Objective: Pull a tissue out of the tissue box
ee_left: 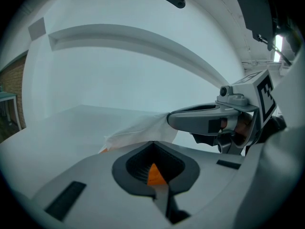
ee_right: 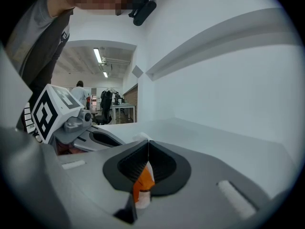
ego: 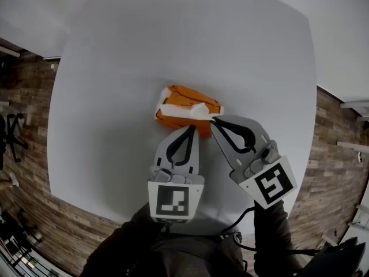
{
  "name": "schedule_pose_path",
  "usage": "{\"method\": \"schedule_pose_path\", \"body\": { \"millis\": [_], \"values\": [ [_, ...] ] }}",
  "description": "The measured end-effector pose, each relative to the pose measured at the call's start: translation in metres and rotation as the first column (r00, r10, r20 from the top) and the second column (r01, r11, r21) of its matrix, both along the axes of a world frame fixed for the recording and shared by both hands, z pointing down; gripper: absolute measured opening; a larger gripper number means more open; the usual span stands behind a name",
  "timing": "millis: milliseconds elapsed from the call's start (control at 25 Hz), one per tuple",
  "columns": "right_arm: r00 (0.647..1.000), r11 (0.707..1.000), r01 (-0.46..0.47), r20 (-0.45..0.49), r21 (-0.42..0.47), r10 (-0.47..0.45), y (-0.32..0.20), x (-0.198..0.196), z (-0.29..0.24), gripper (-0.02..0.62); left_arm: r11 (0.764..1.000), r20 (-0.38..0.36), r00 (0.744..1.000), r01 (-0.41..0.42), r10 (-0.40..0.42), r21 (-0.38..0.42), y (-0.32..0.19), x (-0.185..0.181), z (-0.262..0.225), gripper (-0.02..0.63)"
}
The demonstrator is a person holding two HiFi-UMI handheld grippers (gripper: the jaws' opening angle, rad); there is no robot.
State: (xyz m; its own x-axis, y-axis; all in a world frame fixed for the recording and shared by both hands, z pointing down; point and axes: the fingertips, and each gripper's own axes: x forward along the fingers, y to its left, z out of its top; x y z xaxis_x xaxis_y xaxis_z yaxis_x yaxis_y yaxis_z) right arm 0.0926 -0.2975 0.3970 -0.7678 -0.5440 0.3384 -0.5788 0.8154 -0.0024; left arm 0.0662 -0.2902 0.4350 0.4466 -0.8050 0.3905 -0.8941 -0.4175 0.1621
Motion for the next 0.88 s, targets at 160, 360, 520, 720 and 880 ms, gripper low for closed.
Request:
{"method": "schedule_pose_path", "body": {
  "millis": [160,360,520,720,880],
  "values": [
    [1.000,1.000,-0.004,0.018,-0.004,0.004,0.002,0.001,-0.005,0.005,1.000,0.014,1.000,-0.010,0.010,-0.014,-0.001,0.004,0.006,0.000],
    [1.000,1.000,0.006,0.029,0.013,-0.006,0.007,0.001,-0.019,0.006,0.999,0.010,1.000,-0.010,0.011,-0.031,0.002,0.011,0.011,0.000],
    [0.999,0.999,0.020,0.040,0.033,-0.021,0.014,0.000,-0.030,0.006,0.999,0.007,1.000,-0.010,0.011,-0.036,0.002,0.014,0.017,0.000],
    [0.998,0.997,0.035,0.047,0.067,-0.038,0.023,0.003,-0.046,0.006,1.000,0.008,1.000,-0.009,0.009,-0.030,0.000,0.018,0.017,0.000],
    [0.997,0.994,0.051,0.059,0.096,-0.057,0.028,0.001,-0.063,0.006,0.999,0.011,1.000,-0.007,0.007,-0.033,-0.003,0.020,0.015,0.000]
  ]
}}
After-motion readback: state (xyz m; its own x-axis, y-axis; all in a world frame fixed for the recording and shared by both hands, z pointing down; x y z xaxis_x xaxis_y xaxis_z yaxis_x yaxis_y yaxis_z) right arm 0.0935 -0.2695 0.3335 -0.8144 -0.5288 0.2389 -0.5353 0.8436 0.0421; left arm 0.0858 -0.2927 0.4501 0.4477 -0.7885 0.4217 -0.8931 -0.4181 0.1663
